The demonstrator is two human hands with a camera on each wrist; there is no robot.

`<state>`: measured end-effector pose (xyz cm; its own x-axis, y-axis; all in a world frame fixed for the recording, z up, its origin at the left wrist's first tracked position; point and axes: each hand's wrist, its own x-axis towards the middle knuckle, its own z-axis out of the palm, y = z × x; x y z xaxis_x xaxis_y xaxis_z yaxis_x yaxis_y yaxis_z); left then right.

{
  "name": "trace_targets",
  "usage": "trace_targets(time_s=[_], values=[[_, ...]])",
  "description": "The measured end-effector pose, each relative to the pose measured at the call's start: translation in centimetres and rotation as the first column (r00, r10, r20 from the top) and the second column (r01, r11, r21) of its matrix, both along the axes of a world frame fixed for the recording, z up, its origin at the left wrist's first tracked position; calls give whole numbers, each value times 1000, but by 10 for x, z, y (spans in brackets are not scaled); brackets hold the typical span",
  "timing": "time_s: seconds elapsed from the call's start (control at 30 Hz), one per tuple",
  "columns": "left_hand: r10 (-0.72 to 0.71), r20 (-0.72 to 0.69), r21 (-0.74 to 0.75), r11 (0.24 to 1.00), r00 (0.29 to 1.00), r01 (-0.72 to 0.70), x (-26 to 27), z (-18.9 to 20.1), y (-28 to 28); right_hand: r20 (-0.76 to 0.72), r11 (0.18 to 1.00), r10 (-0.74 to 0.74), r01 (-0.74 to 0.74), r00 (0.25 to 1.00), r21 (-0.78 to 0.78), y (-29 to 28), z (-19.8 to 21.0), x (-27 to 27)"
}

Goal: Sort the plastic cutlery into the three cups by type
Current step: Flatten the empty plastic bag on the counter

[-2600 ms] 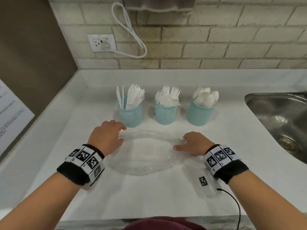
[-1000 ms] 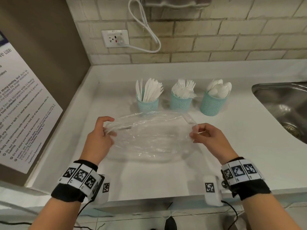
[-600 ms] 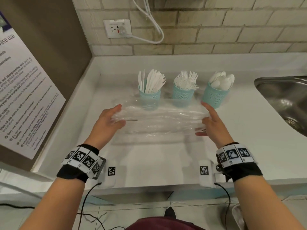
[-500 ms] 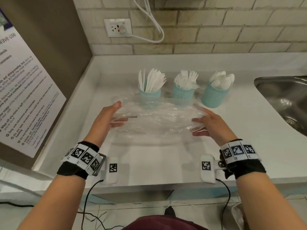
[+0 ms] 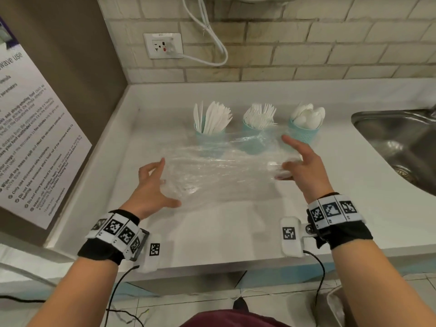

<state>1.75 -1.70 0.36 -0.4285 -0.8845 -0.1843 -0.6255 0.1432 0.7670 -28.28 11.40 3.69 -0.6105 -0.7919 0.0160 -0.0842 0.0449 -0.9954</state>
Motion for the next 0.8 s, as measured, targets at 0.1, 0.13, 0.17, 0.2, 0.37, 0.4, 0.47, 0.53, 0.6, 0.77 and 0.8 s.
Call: trace_targets(time_s=[0.1, 0.13, 0.17, 0.2, 0.37, 0.4, 0.47, 0.53, 0.6, 0.77, 0.8], values=[[38, 226, -237, 971, 973, 17, -7, 8, 9, -112, 998, -1, -5, 994, -58, -7, 28, 4], [22, 220, -306, 951, 975, 47, -11, 13, 13, -145, 996, 7, -20, 989, -85, -11, 38, 8], [-11, 191, -348, 934, 981, 79, -18, 20, 16, -165, 992, 19, -38, 986, -117, -15, 48, 15], [-46, 153, -368, 924, 987, 101, -27, 26, 21, -166, 987, 42, -67, 985, -148, -19, 58, 24], [-24, 50, -374, 927, 998, 41, -68, 41, 22, -121, 931, 285, -304, 951, -200, -32, 91, 69], [-15, 36, -357, 934, 999, 27, -72, 42, 19, -123, 921, 304, -325, 945, -217, -32, 94, 72], [-51, 53, -335, 940, 997, 66, -75, 47, 15, -94, 906, 315, -329, 944, -266, -25, 97, 68], [-121, 1, -293, 949, 993, 116, -76, 50, 12, -18, 915, 293, -286, 956, -284, -16, 97, 56], [-173, -133, -231, 963, 976, 139, -78, 56, 14, 78, 951, 198, -173, 977, -256, -10, 86, 42], [-203, -628, -28, 971, 752, 239, -97, 72, 38, 213, 994, 83, -66, 974, -84, -1, 26, 38], [-187, -703, 14, 961, 686, 276, -103, 72, 45, 299, 988, 142, -118, 944, -95, 2, 15, 43]])
